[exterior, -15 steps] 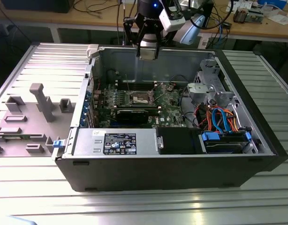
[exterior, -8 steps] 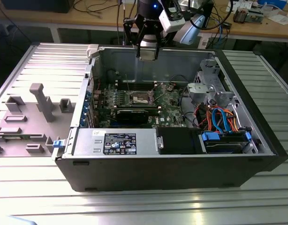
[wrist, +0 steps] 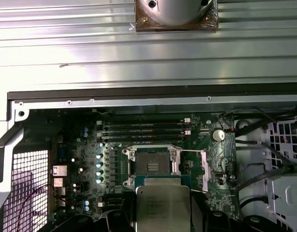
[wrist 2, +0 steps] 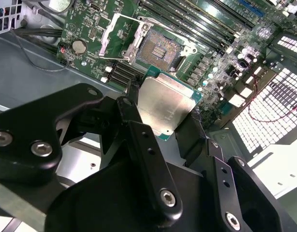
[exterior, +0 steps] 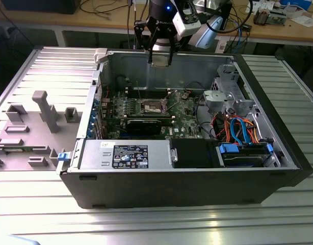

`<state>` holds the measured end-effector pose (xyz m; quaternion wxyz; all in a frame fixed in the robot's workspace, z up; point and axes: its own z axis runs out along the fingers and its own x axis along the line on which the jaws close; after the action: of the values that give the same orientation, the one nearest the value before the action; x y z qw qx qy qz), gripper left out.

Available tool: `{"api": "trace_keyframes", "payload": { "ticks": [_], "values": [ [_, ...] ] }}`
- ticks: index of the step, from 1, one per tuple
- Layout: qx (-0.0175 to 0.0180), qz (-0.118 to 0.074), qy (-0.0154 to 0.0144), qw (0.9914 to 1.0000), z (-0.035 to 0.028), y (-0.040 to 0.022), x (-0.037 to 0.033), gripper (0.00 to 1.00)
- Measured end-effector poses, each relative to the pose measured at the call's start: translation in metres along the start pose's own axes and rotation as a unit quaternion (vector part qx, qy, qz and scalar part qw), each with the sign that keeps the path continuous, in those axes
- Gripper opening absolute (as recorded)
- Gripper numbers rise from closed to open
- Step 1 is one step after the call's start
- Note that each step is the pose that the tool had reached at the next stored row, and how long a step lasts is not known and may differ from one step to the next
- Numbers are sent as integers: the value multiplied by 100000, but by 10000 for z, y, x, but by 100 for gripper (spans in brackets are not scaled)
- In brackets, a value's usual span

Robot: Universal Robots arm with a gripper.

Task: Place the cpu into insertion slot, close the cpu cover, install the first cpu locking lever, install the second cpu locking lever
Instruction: 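Place the cpu into insertion slot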

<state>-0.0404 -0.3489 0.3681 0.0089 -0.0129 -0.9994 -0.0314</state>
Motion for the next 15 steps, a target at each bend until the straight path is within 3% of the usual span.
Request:
{"api": "trace_keyframes", "payload": {
  "ticks": [15],
  "values": [
    [-1,0,1,100000,37,-2,1,55]
  ]
}}
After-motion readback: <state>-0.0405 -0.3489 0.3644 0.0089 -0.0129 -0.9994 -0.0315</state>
